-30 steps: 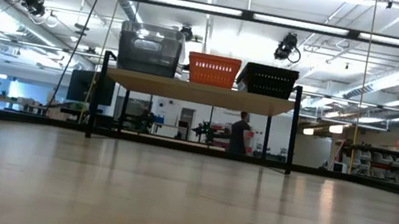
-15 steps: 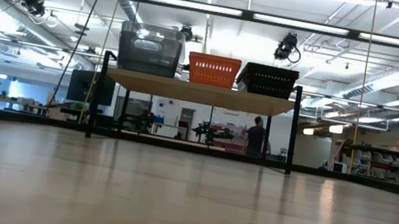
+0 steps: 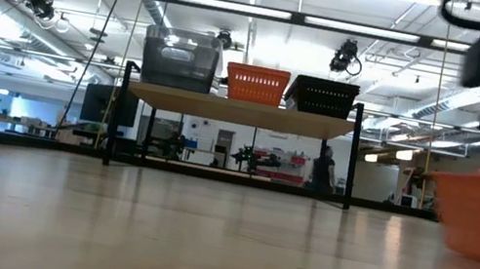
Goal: Stack baskets on shelf by color
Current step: Stack the orange basket on top of the orange basket on the shelf
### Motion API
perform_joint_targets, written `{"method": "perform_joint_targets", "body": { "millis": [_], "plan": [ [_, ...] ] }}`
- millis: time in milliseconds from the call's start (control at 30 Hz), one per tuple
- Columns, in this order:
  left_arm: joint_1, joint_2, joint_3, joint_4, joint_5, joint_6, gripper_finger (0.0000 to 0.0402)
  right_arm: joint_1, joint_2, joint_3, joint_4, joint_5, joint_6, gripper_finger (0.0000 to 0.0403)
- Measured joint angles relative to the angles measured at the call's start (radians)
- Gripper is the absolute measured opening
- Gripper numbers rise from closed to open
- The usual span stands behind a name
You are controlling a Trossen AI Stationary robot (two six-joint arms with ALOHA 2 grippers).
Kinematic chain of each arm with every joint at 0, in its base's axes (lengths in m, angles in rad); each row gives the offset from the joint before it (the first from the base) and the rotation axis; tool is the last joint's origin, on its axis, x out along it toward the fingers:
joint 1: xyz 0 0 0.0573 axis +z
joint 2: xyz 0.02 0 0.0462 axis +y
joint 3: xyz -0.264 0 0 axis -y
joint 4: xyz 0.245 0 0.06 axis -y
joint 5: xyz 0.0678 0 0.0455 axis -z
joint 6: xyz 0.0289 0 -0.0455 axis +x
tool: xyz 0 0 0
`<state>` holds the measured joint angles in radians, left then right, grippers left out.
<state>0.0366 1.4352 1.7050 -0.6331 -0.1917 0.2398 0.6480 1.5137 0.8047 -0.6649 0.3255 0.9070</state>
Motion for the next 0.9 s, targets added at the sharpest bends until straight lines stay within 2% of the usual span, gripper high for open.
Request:
{"method": "perform_joint_targets", "body": {
  "millis": [67,333,467,600,733,900],
  "plan": [
    [-0.01,-0.016,0.0,-0.033,-0.008,-0.001,0.0093,-0.047,0.01,0.0,-0.029,0.067,0.009,0.0149],
    [-0.031,-0.03,-0.01,-0.09,-0.078,-0.016,0.0093,-0.146,0.02,0.053,-0.098,0.129,-0.045,0.0149],
    [-0.031,-0.029,-0.041,-0.09,-0.078,-0.02,0.0093,-0.125,0.005,0.137,-0.144,0.019,-0.148,0.0149],
    [-0.036,-0.04,-0.076,-0.091,-0.078,-0.028,0.0093,-0.07,-0.005,0.232,-0.205,-0.091,-0.174,0.0149],
    [-0.052,-0.088,-0.127,-0.05,-0.078,-0.028,0.0089,0.007,-0.008,0.276,-0.254,-0.119,-0.143,0.0149],
    [-0.072,-0.177,-0.199,0.028,-0.076,-0.028,0.0077,0.111,0.006,0.268,-0.291,-0.149,-0.06,0.0149]
  ]
}}
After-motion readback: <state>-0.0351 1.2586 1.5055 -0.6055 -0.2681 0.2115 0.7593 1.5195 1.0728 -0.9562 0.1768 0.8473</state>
